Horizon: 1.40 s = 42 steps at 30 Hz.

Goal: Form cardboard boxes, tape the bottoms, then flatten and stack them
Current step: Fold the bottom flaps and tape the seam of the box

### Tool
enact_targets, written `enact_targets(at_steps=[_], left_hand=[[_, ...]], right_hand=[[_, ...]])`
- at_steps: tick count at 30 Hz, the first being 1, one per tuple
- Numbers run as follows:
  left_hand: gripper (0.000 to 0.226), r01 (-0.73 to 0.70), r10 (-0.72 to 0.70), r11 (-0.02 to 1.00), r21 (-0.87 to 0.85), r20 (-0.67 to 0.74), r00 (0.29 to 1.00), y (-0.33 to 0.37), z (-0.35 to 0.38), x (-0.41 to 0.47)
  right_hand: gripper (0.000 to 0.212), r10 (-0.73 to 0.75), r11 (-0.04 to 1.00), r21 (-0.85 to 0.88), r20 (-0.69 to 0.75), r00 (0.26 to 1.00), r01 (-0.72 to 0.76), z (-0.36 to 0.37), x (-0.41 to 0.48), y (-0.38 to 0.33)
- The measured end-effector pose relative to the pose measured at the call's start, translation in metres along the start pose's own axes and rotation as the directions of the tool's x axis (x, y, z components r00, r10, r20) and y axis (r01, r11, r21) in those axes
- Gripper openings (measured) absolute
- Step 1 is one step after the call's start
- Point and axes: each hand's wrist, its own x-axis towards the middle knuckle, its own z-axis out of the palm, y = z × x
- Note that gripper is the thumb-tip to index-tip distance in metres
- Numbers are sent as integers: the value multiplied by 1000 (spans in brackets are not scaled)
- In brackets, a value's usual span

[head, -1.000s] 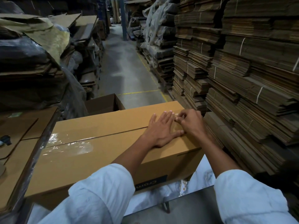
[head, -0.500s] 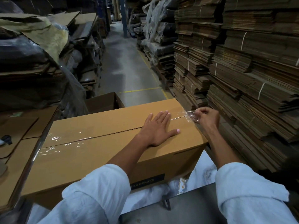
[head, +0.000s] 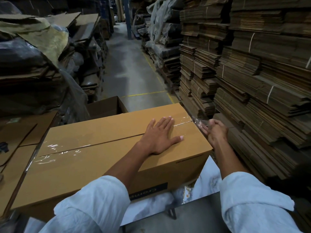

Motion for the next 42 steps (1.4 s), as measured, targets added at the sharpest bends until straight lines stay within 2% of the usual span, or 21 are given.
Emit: enact_targets(at_steps=[4,8,11,14,15,16,18,19,20,22,25,27,29,30,32,34,36,38,39,40,42], left_hand=[[94,-7,7,1000,-2,0,1000,1,0,-2],[95,-9,9,1000,-2,-7,1000,1,0,-1],[95,-11,11,1000,-9,-12,1000,1,0,-1],[95,-15,15,1000,-20,-32,999,1,-1,-2],[94,-18,16,999,-37,-49,999,1,-2,-2],[90,-24,19,998,-60,-77,997,0,-2,-3],[74,-57,39,993,-103,-165,986,-3,-3,-3],[64,-79,51,989,-124,-209,976,-5,-4,-3],[56,-96,58,984,-151,-242,969,-7,-7,-3],[47,-96,43,977,-188,-268,963,-13,-16,-6],[51,8,-49,988,-154,-266,963,-44,-32,-17],[58,140,-173,978,-155,-228,958,-84,-41,-33],[70,269,-285,957,-110,-185,940,-129,-49,-55],[74,337,-349,937,-97,-162,923,-151,-53,-66],[76,476,-482,876,-78,-106,870,-194,-60,-89],[85,572,-572,820,-11,-60,818,-229,-69,-112],[89,615,-614,788,28,-45,788,-252,-78,-133],[83,621,-620,783,37,-47,784,-262,-87,-148],[80,617,-615,786,39,-49,787,-263,-91,-154],[78,613,-611,789,41,-46,790,-263,-94,-158],[76,600,-599,799,34,-46,800,-261,-95,-164]], right_hand=[[13,23,1000,20,42,999,-24,-6,1,-15],[42,77,997,-27,38,996,-76,-21,9,-25],[44,81,995,-60,-8,997,-81,-30,13,-29],[32,-81,966,-255,-109,991,51,-27,14,-30],[22,-229,899,-410,-145,963,153,-23,12,-30],[14,-408,772,-577,-125,905,268,-19,7,-29],[11,-643,407,-768,144,752,495,-3,-9,-25],[11,-659,218,-771,337,673,599,10,-20,-21],[12,-608,74,-730,507,611,680,24,-29,-16],[12,-435,-61,-644,705,560,763,53,-46,-4],[11,-277,-136,-628,767,580,766,81,-66,14],[15,-225,-236,-635,772,595,735,89,-82,22],[26,-140,-309,-592,803,580,745,92,-108,30],[38,-51,-302,-553,822,566,776,94,-125,35],[72,167,-260,-439,857,488,860,100,-166,49],[86,302,-269,-281,884,358,921,106,-199,71],[71,308,-308,-165,915,262,937,110,-212,90],[43,222,-405,-84,957,188,910,116,-206,91],[35,193,-460,-69,966,175,885,118,-199,86],[34,193,-480,-92,959,207,872,120,-195,78],[54,268,-443,-199,901,341,874,125,-193,67]])
